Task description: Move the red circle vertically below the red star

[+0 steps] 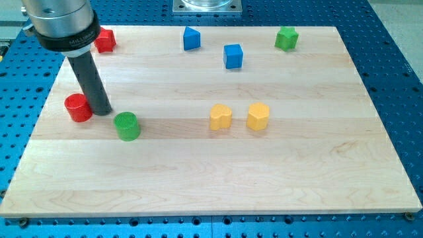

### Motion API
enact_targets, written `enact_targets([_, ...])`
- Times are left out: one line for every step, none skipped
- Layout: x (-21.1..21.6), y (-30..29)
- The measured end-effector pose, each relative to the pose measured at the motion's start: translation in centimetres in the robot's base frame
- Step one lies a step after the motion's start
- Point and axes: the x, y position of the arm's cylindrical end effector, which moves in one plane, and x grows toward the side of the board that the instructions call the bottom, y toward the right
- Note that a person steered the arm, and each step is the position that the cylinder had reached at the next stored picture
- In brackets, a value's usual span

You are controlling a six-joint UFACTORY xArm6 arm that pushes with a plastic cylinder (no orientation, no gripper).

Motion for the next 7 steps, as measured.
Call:
enact_targets([1.4, 1.1])
enact_targets([4.8, 0.1])
enact_targets([5.3, -3.8])
enact_targets([3.2, -4.1])
enact_targets([2.6, -2.3])
enact_targets([-0.2, 1.5])
enact_targets([-3.4, 2.4])
